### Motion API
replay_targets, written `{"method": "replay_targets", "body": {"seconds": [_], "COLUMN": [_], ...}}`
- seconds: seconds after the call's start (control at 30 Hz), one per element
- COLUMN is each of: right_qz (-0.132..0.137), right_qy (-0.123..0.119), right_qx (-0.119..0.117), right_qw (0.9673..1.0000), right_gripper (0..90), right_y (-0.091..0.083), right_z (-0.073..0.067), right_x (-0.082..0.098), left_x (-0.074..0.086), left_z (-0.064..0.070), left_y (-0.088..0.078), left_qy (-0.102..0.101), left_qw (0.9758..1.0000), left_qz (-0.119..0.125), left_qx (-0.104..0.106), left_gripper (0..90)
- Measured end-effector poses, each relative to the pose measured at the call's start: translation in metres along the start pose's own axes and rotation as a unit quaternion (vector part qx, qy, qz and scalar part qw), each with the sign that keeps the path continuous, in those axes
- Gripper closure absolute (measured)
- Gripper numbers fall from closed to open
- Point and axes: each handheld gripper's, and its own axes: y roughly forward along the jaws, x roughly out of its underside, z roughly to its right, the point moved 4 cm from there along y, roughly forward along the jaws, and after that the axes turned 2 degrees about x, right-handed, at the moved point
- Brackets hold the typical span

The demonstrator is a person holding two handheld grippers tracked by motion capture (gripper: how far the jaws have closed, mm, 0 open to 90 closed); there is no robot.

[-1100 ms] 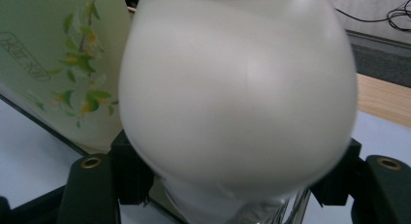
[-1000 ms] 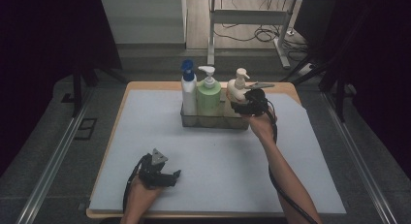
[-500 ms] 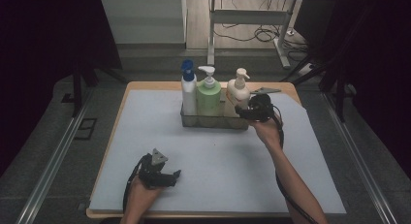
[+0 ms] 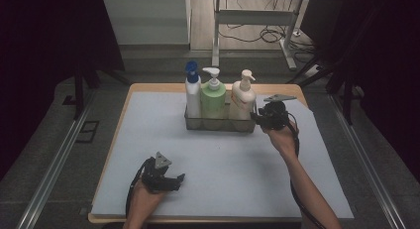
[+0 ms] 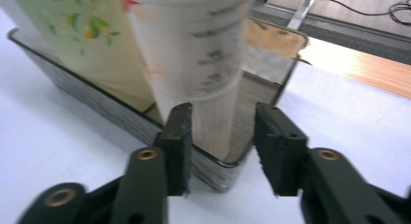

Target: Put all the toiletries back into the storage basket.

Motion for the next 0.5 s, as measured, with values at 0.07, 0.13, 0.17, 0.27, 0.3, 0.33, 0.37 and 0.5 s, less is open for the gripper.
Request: {"method": "replay_targets", "body": {"seconds": [0.07, 0.13, 0.17, 0.27, 0.3, 0.33, 0.37, 0.5], "right_qz": [0.000, 0.001, 0.001, 0.001, 0.001, -0.001, -0.001, -0.006], "right_qy": [0.006, 0.013, 0.015, 0.021, 0.023, 0.023, 0.023, 0.025], "right_qx": [0.005, 0.010, 0.011, 0.015, 0.015, 0.016, 0.018, 0.021], "right_qw": [1.0000, 0.9999, 0.9998, 0.9997, 0.9996, 0.9996, 0.9996, 0.9995], "right_gripper": [66.7, 72.3, 74.4, 82.4, 84.5, 86.7, 88.0, 89.8], "right_y": [0.000, 0.001, 0.001, 0.005, 0.007, 0.008, 0.010, 0.019], "right_z": [0.005, 0.009, 0.010, 0.014, 0.014, 0.014, 0.014, 0.014], "right_x": [0.001, 0.001, 0.001, 0.001, 0.000, 0.000, 0.000, -0.004], "left_x": [0.000, 0.000, 0.000, 0.000, 0.000, 0.000, 0.000, 0.000], "left_z": [0.000, 0.000, 0.000, 0.000, 0.000, 0.000, 0.000, 0.000], "left_y": [0.000, 0.000, 0.000, 0.000, 0.000, 0.000, 0.000, 0.000], "left_qy": [0.000, 0.000, 0.000, 0.000, 0.000, 0.000, 0.000, 0.000], "left_qw": [1.0000, 1.0000, 1.0000, 1.0000, 1.0000, 1.0000, 1.0000, 1.0000], "left_qz": [0.000, 0.000, 0.000, 0.000, 0.000, 0.000, 0.000, 0.000], "left_qx": [0.000, 0.000, 0.000, 0.000, 0.000, 0.000, 0.000, 0.000], "left_gripper": [12.1, 12.1, 12.1, 12.1, 12.1, 12.1, 12.1, 12.1]}}
